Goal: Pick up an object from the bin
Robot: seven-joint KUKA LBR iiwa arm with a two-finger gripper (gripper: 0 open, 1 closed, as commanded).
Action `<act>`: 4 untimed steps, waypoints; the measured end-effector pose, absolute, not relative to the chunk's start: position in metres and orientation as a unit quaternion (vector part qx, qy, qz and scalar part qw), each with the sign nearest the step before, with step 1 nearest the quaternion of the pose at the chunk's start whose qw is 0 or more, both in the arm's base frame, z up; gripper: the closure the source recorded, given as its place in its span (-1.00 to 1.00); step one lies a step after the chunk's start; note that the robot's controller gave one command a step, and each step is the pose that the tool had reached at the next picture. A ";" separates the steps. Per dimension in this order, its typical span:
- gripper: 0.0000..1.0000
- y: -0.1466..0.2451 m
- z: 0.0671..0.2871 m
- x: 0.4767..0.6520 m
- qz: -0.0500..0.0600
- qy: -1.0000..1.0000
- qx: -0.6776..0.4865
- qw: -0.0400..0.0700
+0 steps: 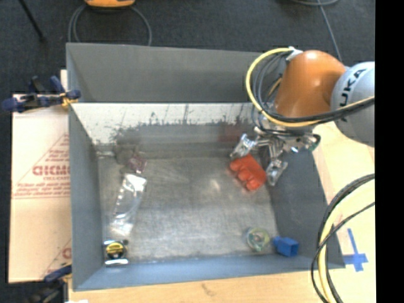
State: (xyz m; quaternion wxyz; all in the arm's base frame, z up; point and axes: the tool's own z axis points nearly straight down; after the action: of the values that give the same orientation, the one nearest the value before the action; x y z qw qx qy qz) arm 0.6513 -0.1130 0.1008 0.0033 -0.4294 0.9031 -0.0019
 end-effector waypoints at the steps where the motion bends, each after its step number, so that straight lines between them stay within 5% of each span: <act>1: -1.00 -0.130 0.095 0.654 -0.002 0.869 -0.495 0.005; 2: 1.00 -0.129 0.095 0.654 -0.001 0.870 -0.493 0.005; 3: 1.00 -0.109 0.080 0.638 -0.009 0.868 -0.496 0.010; 4: -1.00 -0.108 0.076 0.636 -0.004 0.869 -0.494 0.008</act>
Offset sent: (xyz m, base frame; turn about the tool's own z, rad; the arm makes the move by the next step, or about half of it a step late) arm 0.0004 -0.0166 -0.0080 -0.1504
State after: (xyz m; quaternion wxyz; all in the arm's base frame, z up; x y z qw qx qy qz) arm 0.6355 -0.1082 0.0757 0.0075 -0.4944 0.8692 -0.0043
